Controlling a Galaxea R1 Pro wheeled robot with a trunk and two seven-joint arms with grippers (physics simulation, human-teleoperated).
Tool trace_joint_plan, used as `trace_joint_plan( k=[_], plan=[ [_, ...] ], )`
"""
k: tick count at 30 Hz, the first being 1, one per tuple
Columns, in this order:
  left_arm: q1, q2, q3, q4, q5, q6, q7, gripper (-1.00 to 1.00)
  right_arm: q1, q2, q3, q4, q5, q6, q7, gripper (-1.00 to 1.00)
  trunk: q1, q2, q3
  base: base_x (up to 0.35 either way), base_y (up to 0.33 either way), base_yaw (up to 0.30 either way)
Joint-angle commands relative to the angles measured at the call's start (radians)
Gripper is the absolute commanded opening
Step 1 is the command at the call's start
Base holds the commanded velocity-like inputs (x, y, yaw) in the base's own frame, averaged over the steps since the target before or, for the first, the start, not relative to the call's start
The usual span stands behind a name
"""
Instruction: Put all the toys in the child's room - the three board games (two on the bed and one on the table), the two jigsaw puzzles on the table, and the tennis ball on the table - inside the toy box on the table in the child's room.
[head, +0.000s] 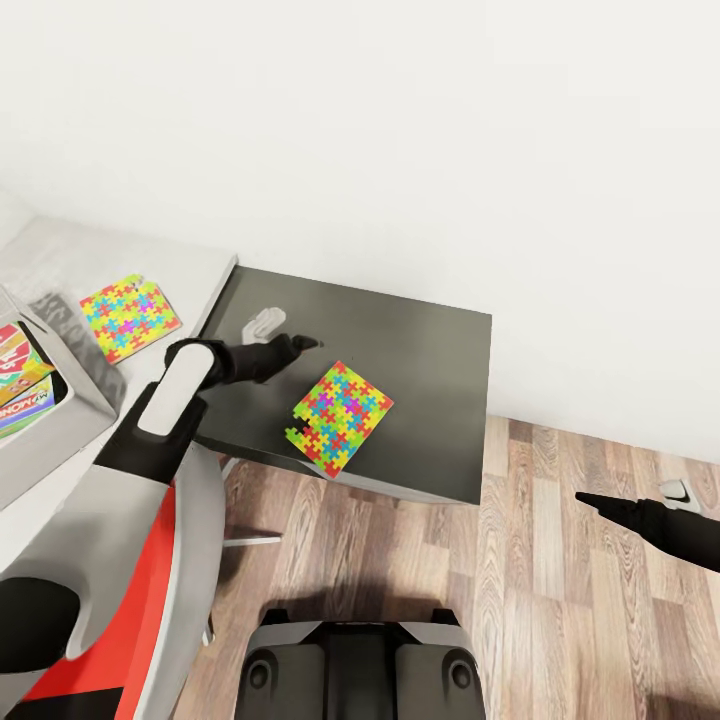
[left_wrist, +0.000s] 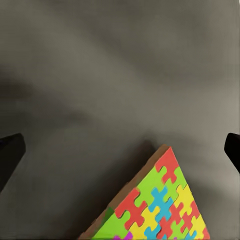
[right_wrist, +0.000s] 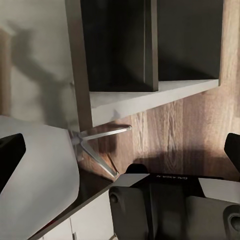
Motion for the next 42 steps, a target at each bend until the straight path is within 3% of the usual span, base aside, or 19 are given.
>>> trace_joint_plan(
  k=[1, 7, 13, 18, 21, 23, 24, 26, 29, 31, 38, 42],
  plan=[
    [-0.001, 0.001, -0.002, -0.001, 0.011, -0.001, 0.011, 1.00, -0.001, 0.000, -0.001, 0.000, 0.009, 0.004, 0.010, 1.00, 0.001, -0.002, -0.001, 0.000, 0.000, 0.000],
    [-0.002, 0.004, 0.036, -0.028, 0.013, 0.054, 0.108, 1.00, -0.001, 0.000, -0.001, 0.000, 0.009, 0.004, 0.010, 1.00, 0.001, -0.002, -0.001, 0.000, 0.000, 0.000],
    [-0.002, -0.002, 0.044, -0.035, 0.014, 0.085, 0.186, 1.00, -0.001, 0.000, -0.001, 0.000, 0.010, 0.004, 0.010, 1.00, 0.001, -0.002, -0.001, 0.000, 0.000, 0.000],
    [-0.003, -0.006, 0.045, -0.033, 0.025, 0.097, 0.215, 1.00, -0.001, 0.000, -0.001, 0.000, 0.010, 0.004, 0.010, 1.00, 0.001, -0.002, -0.001, 0.000, 0.000, 0.000],
    [-0.004, -0.012, 0.044, -0.029, 0.052, 0.110, 0.235, 1.00, -0.001, 0.000, -0.001, 0.000, 0.009, 0.004, 0.010, 1.00, 0.001, -0.002, -0.001, 0.000, 0.000, 0.000],
    [-0.005, -0.019, 0.044, -0.021, 0.091, 0.125, 0.252, 1.00, -0.001, -0.001, -0.001, 0.000, 0.009, 0.004, 0.010, 1.00, 0.001, -0.002, -0.001, 0.000, 0.000, 0.000],
    [-0.005, -0.019, 0.044, -0.021, 0.091, 0.125, 0.252, 1.00, -0.001, -0.001, -0.001, 0.000, 0.009, 0.004, 0.010, 1.00, 0.001, -0.002, -0.001, 0.000, 0.000, 0.000],
    [-0.005, -0.024, 0.042, -0.012, 0.133, 0.137, 0.270, 1.00, -0.001, -0.001, -0.001, 0.000, 0.009, 0.004, 0.010, 1.00, 0.001, -0.002, -0.001, 0.000, 0.000, 0.000],
    [-0.005, -0.026, 0.042, -0.008, 0.153, 0.141, 0.279, 1.00, -0.001, -0.001, -0.001, 0.000, 0.009, 0.004, 0.010, 1.00, 0.001, -0.002, -0.001, 0.000, 0.000, 0.000],
    [-0.005, -0.028, 0.041, -0.001, 0.190, 0.147, 0.299, 1.00, -0.001, -0.001, -0.001, 0.000, 0.009, 0.004, 0.010, 1.00, 0.001, -0.002, -0.001, 0.000, 0.000, 0.000],
    [-0.004, -0.036, 0.040, 0.018, 0.249, 0.155, 0.328, 1.00, -0.001, -0.002, -0.001, 0.000, 0.009, 0.004, 0.010, 1.00, 0.001, -0.002, -0.001, 0.000, 0.000, 0.000],
    [-0.003, -0.046, 0.040, 0.034, 0.265, 0.157, 0.335, 1.00, -0.001, -0.002, -0.001, 0.000, 0.009, 0.004, 0.010, 1.00, 0.001, -0.002, -0.001, 0.000, 0.000, 0.000]
  ],
)
